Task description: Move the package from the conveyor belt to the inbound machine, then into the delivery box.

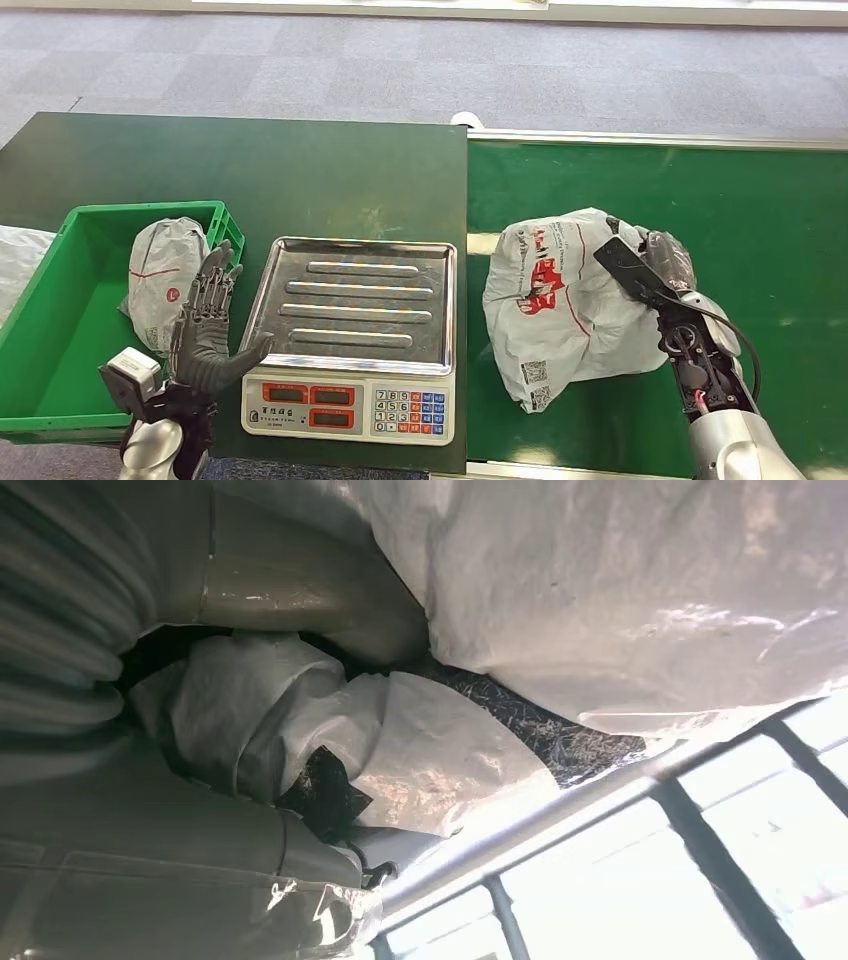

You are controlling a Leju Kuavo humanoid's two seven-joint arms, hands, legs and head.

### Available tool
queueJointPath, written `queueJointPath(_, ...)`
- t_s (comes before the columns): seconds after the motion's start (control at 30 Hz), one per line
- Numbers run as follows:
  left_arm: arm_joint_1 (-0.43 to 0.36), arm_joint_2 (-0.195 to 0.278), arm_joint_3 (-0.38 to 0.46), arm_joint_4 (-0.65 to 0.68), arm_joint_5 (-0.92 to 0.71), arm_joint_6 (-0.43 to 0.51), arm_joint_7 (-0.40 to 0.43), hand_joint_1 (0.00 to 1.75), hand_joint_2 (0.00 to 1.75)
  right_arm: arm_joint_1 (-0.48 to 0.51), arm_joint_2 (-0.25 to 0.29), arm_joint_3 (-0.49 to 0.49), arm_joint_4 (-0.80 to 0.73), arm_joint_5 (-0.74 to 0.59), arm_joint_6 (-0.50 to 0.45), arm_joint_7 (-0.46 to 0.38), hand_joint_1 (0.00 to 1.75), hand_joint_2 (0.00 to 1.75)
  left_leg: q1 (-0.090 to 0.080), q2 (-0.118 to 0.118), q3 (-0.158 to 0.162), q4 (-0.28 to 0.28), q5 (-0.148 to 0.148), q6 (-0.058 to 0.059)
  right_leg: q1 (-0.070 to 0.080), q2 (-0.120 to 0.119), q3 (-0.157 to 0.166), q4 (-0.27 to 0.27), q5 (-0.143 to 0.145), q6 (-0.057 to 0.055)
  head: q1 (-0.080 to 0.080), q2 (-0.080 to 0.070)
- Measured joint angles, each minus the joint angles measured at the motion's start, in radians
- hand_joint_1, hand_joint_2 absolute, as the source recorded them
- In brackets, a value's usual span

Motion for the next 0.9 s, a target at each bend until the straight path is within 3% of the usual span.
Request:
queueJointPath(0.37, 0.0, 0.0, 0.008, 0.0, -0.001, 0.021, -0.015, 0.0, 1.75, 0.073, 0.028, -0.02, -0.195, -0.003, -0.034, -0.057, 1.75, 1.75, 0.0, 0.0, 0.0, 0.0, 0.0, 0.0, 0.0, 0.0, 0.0, 0.0, 0.0, 0.0, 0.0, 0.0)
queueJointPath(0.57, -0.004, 0.002, 0.011, -0.012, 0.008, 0.044, -0.025, 0.0, 1.75, 0.164, 0.068, -0.009, -0.424, 0.05, -0.116, -0.129, 1.75, 1.75, 0.001, 0.0, -0.001, 0.0, 0.0, 0.0, 0.001, 0.0, -0.001, 0.0, 0.0, 0.0, 0.0, 0.0)
queueJointPath(0.77, -0.002, 0.004, -0.008, -0.107, -0.017, 0.185, -0.025, 0.0, 1.75, 0.193, 0.105, 0.057, -0.647, 0.114, -0.235, -0.18, 1.75, 1.75, 0.001, 0.001, -0.001, 0.0, 0.0, 0.0, 0.001, 0.0, -0.001, 0.0, 0.0, 0.0, 0.0, 0.0)
queueJointPath(0.9, 0.0, 0.008, -0.044, -0.186, -0.019, 0.273, -0.025, 0.0, 1.75, 0.162, 0.12, 0.102, -0.732, 0.124, -0.255, -0.18, 1.75, 1.75, 0.0, 0.0, -0.001, 0.0, 0.0, 0.0, 0.001, 0.0, -0.001, 0.0, 0.0, 0.0, 0.0, 0.0)
